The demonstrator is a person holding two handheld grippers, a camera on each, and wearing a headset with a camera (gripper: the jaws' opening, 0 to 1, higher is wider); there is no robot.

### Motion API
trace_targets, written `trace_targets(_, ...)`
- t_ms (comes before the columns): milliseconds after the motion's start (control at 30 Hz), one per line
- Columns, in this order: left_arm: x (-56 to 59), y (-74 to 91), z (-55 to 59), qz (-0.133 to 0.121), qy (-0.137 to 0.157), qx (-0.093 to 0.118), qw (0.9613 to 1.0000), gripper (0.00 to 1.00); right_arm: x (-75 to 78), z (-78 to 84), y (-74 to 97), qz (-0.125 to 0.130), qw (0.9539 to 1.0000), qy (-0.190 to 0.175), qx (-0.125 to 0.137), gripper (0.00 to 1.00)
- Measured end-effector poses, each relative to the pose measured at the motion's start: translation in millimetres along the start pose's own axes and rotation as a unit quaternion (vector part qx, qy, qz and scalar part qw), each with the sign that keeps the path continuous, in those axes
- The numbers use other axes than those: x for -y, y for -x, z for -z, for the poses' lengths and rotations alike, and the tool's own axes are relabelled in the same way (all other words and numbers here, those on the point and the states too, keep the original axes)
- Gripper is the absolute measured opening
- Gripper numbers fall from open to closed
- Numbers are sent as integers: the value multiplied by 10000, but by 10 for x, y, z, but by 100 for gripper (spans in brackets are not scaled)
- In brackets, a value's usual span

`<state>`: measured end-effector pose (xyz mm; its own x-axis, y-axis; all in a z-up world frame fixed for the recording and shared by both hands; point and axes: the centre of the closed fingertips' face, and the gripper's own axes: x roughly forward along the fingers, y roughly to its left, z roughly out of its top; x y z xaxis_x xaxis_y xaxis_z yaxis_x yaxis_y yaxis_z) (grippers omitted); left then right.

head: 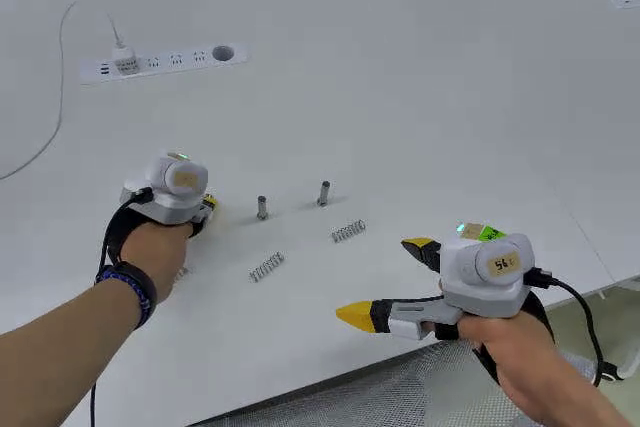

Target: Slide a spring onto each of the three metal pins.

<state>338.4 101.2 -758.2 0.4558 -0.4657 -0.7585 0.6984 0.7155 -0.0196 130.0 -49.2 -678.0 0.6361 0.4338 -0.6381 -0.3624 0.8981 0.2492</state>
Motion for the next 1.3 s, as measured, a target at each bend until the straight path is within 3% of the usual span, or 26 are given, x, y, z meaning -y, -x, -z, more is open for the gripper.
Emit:
trace_targets(67, -16, 48, -23, 67, 118, 154, 9998, 8, 20, 1, 3, 34, 10000, -43, 11, 89)
trace_targets(200, -60, 136, -13, 51, 101, 222, 9997, 8, 22, 5, -10, 35, 10000, -36, 2, 89)
trace_targets(467, -129, 238, 24, -15, 563, 346, 9978, 8, -16, -1, -35, 12, 10000, -37, 24, 89)
trace_targets(1033, -162, 427, 45, -45, 819, 524, 9953, 8, -33, -4, -9, 28, 10000, 18, 48, 89)
trace_targets(1300, -169, 508, 88, -82, 747, 592, 9954, 7, -60, -2, -10, 11, 10000, 11, 59, 89)
